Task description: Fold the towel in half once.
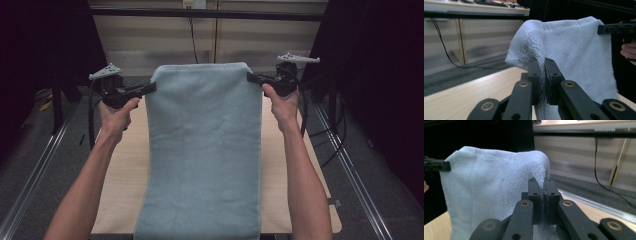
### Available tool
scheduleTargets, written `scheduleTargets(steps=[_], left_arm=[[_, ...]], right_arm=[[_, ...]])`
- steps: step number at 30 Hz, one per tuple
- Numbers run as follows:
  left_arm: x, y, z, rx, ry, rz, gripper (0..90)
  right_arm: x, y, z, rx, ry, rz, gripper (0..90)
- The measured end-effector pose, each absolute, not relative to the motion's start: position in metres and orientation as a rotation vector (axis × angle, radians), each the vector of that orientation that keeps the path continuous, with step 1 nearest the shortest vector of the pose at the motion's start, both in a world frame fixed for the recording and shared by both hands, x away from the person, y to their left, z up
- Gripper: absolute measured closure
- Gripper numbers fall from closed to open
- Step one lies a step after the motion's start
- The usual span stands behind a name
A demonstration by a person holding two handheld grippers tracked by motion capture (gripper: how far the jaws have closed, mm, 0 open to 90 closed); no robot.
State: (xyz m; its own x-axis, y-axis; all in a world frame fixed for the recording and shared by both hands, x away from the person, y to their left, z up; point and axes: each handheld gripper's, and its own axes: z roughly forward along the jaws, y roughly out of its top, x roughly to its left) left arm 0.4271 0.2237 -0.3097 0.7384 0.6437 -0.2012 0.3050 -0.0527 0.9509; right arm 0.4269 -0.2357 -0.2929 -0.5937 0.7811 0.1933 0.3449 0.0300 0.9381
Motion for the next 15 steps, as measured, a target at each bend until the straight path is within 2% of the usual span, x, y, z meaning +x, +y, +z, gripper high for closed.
scheduleTargets(steps=[5, 15], left_arm=[[0.407, 0.231, -0.316, 1.667, 0.728, 0.313, 84.6], [0.345, 0.232, -0.339, 1.736, 0.650, 0.295, 84.7]], right_arm=[[0.403, -0.234, -0.299, 1.094, 1.951, 1.626, 86.4], [0.322, -0.242, -0.340, 1.063, 2.025, 1.679, 86.4]])
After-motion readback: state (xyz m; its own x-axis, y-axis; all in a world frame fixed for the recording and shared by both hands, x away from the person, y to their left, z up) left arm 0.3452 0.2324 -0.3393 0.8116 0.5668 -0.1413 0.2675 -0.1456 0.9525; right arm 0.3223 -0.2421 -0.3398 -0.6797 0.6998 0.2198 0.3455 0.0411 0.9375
